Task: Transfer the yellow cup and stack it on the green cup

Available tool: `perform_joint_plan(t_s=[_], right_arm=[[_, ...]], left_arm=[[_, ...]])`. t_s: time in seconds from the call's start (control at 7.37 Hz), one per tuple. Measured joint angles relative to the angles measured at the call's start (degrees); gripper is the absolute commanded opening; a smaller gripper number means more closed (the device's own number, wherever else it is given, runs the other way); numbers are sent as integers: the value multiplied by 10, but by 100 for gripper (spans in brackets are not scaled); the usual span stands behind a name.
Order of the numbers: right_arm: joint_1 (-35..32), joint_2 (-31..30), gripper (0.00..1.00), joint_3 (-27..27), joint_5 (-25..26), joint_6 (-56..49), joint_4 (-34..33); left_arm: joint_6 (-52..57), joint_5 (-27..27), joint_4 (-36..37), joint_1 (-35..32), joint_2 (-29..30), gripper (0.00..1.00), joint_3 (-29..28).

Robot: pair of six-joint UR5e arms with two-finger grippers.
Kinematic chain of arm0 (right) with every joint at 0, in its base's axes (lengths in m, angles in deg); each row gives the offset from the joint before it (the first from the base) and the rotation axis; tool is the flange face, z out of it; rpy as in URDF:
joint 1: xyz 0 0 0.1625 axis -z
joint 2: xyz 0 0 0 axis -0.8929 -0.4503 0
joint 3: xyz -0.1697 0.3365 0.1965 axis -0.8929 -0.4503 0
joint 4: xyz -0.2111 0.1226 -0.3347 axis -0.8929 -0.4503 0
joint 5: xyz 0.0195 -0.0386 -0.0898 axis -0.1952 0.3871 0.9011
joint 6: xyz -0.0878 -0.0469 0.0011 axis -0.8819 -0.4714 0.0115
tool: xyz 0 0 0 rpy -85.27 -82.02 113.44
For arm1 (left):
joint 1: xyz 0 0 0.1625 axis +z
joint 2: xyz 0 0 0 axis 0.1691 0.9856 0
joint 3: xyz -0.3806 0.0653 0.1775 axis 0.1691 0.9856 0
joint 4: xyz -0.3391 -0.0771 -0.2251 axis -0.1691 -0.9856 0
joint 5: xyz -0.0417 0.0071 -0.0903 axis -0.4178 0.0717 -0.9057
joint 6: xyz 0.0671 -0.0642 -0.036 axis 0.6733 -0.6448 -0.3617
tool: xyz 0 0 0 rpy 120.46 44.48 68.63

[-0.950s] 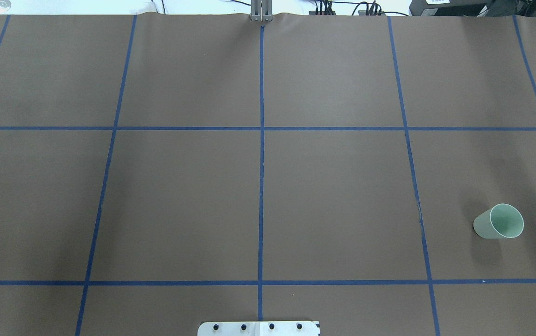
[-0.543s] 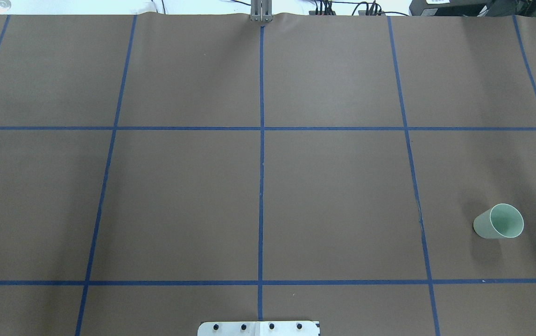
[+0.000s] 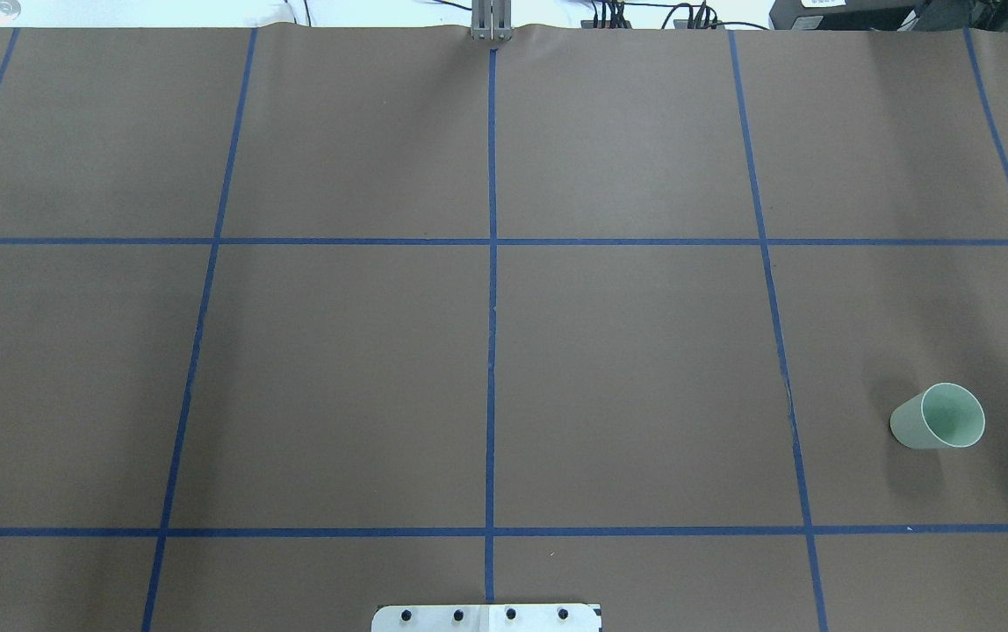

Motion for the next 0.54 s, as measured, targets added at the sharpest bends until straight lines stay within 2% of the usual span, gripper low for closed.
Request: perform_joint_plan(t_s=[0.54], right_arm=[[7, 1, 100, -6, -5, 0, 0]], left_arm=[[-391, 37, -18, 100, 12, 100, 0]])
